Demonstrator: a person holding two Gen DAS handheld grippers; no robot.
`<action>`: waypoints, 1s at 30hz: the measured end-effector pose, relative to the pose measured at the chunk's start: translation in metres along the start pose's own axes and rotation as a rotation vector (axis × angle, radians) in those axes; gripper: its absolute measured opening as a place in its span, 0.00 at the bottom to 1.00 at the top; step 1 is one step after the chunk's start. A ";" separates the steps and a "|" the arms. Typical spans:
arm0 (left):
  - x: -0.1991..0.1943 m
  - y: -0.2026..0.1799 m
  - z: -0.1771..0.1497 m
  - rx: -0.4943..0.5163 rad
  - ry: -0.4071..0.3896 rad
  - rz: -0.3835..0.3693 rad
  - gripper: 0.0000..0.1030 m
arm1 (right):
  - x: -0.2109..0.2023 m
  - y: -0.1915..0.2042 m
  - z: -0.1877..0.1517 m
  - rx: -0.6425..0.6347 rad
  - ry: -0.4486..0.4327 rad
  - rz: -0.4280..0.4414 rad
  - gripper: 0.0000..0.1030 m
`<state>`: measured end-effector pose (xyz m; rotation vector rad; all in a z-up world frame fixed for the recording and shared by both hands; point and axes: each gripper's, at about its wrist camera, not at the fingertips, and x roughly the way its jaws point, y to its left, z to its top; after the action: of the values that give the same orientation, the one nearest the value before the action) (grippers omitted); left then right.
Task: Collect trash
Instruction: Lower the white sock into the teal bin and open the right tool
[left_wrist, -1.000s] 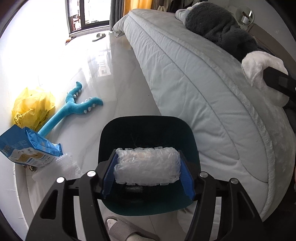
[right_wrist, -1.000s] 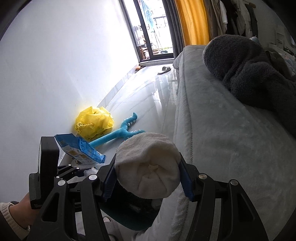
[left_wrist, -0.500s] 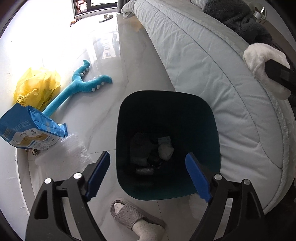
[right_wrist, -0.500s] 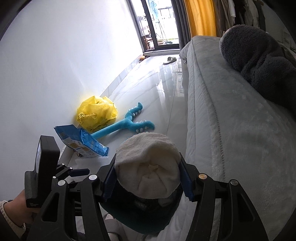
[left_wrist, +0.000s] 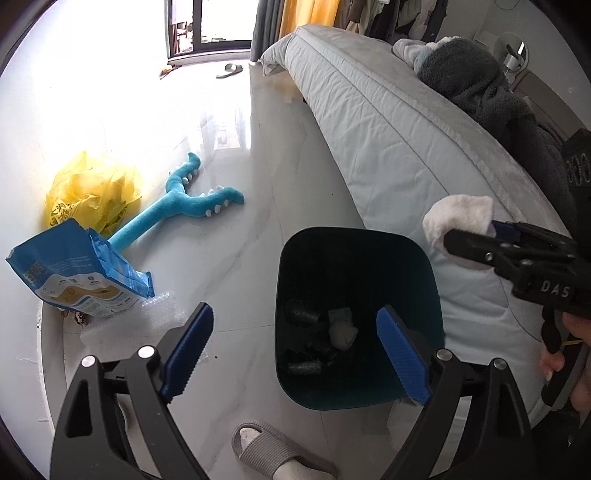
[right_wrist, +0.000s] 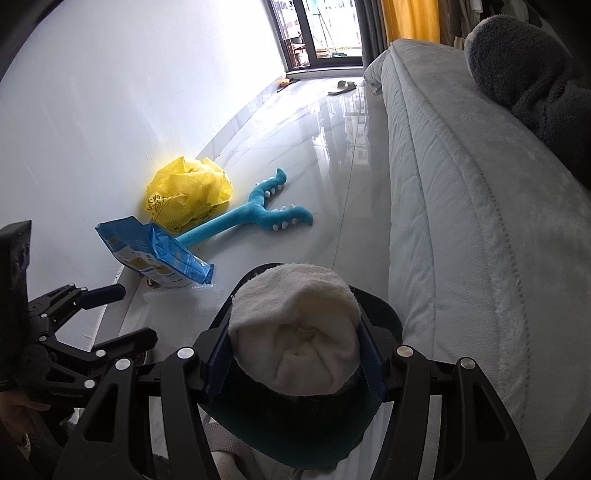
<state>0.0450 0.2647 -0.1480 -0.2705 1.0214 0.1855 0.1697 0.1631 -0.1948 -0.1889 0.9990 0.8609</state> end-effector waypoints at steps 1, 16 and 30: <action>-0.004 0.000 0.001 0.007 -0.012 -0.002 0.89 | 0.003 0.002 -0.001 -0.003 0.008 -0.003 0.59; -0.064 -0.015 0.024 0.031 -0.279 -0.027 0.89 | 0.050 0.015 -0.024 -0.052 0.167 -0.041 0.64; -0.103 -0.043 0.040 0.049 -0.447 -0.021 0.89 | 0.015 0.014 -0.028 -0.088 0.142 -0.027 0.72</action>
<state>0.0369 0.2333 -0.0343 -0.1837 0.5790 0.1916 0.1458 0.1663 -0.2188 -0.3415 1.0886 0.8773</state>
